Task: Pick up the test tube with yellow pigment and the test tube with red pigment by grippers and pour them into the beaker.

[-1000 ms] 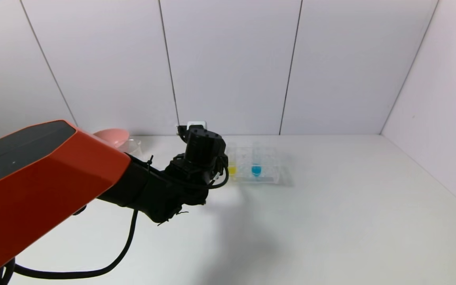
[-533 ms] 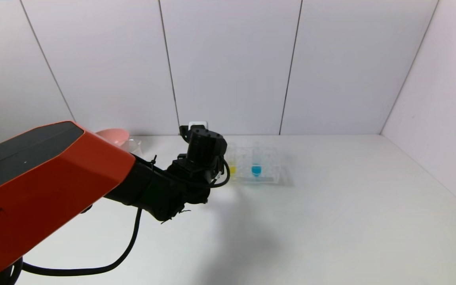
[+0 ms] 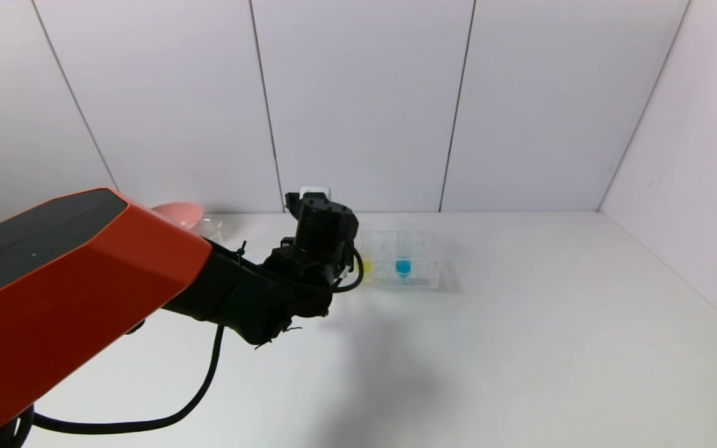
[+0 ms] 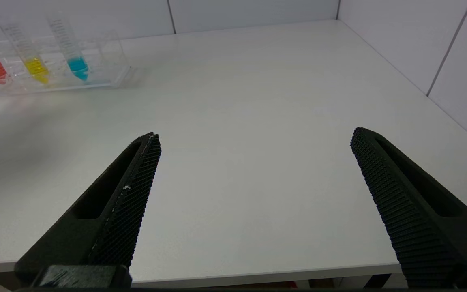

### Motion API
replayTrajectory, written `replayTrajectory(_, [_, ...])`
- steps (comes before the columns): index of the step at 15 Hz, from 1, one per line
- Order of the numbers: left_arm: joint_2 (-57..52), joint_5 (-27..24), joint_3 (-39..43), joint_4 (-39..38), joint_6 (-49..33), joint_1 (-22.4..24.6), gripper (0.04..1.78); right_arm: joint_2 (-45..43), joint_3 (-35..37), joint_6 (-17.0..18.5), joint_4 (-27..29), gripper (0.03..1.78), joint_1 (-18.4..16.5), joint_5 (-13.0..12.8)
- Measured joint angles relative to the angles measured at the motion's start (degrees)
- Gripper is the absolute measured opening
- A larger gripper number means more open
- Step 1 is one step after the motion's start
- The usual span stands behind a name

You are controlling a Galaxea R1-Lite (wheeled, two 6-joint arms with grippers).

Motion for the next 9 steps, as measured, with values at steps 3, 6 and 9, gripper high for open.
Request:
replayTrajectory(3, [-1.6,0.0,-1.5,0.0,1.6,0.0,0.42,0.0,0.0,0.0,0.0,1.71,0.0,0.0])
replayTrajectory(6, [-4.1,-0.3,-2.3,0.2,3.0,-0.1,0.42,0.0,0.0,0.0,0.0,1.71,0.0,0.0])
replayTrajectory(9, [-6.9,-0.9,-2.6,0.7,4.2,0.0,0.42,0.0,0.0,0.0,0.0,1.71,0.0,0.0])
